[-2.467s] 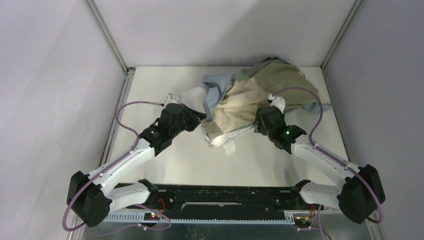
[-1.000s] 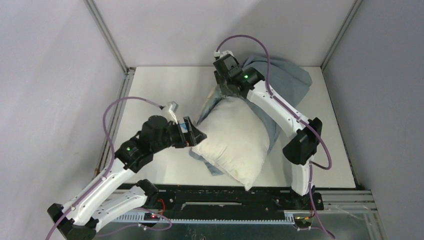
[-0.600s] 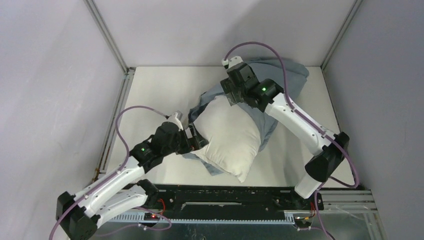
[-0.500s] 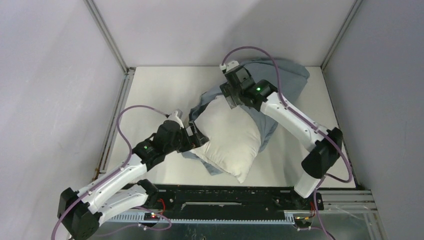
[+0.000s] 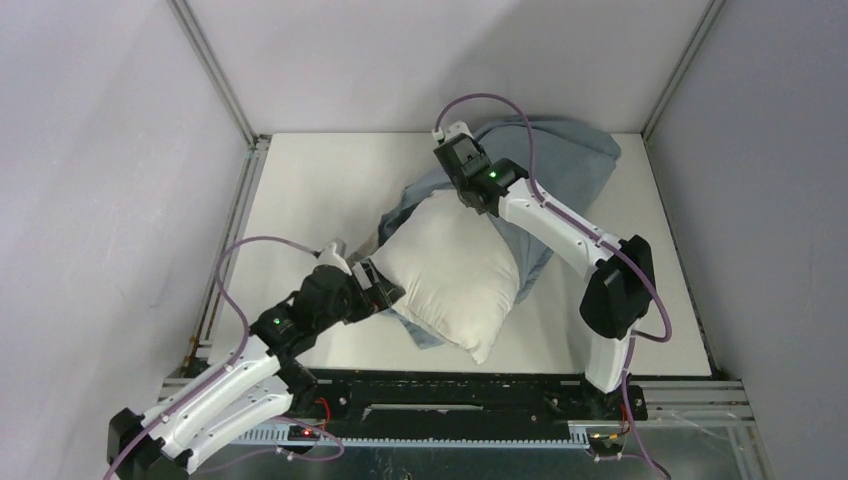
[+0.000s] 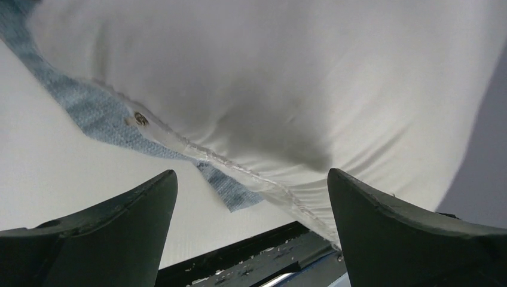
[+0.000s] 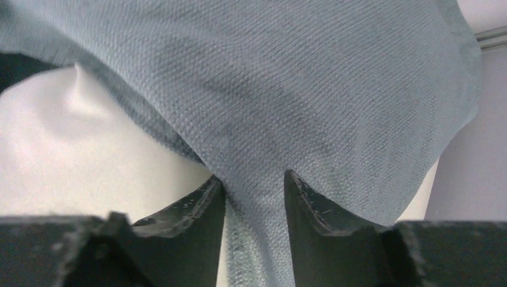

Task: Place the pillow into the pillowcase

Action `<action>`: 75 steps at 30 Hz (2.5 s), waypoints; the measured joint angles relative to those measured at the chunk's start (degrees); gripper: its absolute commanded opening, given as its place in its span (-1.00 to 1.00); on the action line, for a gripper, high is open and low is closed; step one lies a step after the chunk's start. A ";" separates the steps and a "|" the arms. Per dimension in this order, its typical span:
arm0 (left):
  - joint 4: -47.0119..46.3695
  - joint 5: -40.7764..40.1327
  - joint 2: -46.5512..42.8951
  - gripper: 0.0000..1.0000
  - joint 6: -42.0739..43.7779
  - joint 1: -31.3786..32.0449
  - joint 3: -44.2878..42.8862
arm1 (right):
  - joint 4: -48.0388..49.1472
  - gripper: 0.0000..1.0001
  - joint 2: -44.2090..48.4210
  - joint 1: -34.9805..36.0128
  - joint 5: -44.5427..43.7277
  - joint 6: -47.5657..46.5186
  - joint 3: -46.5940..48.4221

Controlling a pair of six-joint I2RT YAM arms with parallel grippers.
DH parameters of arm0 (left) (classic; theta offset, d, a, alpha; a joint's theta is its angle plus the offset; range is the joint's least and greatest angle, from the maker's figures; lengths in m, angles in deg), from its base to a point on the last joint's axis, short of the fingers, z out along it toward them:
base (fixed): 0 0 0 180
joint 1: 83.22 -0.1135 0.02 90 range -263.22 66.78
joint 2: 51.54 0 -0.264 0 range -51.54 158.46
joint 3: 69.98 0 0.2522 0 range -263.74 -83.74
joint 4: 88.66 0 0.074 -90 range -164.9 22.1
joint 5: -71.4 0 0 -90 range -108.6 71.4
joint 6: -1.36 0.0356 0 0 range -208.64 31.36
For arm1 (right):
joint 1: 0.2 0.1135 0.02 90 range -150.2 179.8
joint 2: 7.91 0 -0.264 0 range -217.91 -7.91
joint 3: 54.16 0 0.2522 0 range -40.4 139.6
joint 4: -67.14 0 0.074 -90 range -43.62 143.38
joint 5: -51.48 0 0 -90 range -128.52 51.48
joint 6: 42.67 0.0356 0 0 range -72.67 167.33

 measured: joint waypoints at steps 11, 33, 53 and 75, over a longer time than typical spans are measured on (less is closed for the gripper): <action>-19.45 -1.44 18.58 0.37 -3.15 2.10 1.18 | -6.14 -1.00 -5.01 2.80 -1.29 3.45 12.41; -22.64 -12.68 30.58 -1.00 -2.45 -1.99 -15.69 | -3.54 0.48 15.67 7.39 18.36 15.37 -9.77; -22.08 -14.01 36.28 -1.00 -0.96 -2.78 -20.13 | -7.32 -1.00 12.48 14.78 10.60 12.50 3.98; -20.63 -14.78 35.39 -1.00 -2.03 -0.42 -17.62 | -6.80 0.63 37.68 17.16 6.14 28.30 -29.59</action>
